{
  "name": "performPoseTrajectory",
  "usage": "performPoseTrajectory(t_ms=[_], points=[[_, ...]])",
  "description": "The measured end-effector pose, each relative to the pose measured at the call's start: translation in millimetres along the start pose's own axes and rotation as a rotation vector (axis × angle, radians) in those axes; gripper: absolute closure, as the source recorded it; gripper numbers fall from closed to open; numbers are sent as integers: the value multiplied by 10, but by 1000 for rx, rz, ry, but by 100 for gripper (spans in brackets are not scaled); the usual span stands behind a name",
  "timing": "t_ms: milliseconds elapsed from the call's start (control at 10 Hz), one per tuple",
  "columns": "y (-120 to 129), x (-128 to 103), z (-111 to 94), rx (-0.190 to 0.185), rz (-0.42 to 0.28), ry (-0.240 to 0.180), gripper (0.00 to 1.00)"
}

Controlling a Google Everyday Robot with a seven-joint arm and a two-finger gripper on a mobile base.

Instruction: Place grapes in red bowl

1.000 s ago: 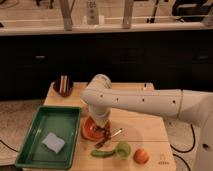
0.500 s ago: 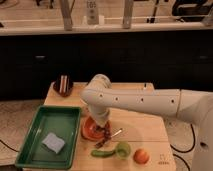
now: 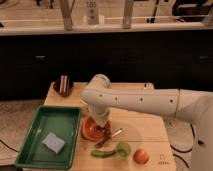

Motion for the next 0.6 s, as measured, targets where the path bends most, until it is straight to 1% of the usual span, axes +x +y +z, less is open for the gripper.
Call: performPoseTrajectory(t_ms=[600], points=[[-17, 23, 25, -3, -5, 2, 99]])
